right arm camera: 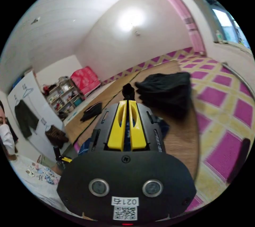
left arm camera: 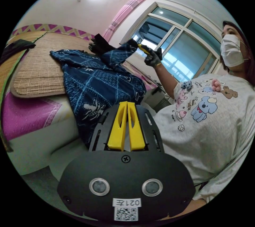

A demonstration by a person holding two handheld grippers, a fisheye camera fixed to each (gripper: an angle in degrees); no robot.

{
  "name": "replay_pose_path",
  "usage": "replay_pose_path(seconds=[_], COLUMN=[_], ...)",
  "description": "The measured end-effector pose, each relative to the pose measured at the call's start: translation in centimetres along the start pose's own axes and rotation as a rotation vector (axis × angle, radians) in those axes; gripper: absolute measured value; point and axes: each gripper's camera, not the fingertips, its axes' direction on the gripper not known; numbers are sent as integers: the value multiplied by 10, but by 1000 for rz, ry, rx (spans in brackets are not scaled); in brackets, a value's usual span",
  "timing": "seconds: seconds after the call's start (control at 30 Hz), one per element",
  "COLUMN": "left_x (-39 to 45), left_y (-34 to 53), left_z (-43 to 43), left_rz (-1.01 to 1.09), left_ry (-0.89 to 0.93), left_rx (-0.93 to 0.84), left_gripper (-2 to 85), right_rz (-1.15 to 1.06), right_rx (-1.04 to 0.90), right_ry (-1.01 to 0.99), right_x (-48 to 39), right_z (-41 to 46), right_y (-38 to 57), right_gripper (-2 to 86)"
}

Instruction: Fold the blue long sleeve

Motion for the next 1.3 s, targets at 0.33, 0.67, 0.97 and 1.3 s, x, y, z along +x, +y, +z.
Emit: replay_pose_path(seconds=[0.33,0.67,0.97,1.3], left_x=[37,78,80,44], left_y=[-62,-172,-256,-315], left_z=[90,173,269,209], left_rz=[114,321,527,369], left_ry=[100,-98,-268,-261], left_rx=[-109,-158,-350,-371], left_gripper=[-9,7,87,0], right_rz=[549,778,808,768], right_rx=[202,327,343,325], right_ry=[394,343,306,359], right_x=[239,310,322,318], right_z=[-283,-376,-394,-403], right_y=[107,203,237,231], right_gripper=[0,-2,3,86])
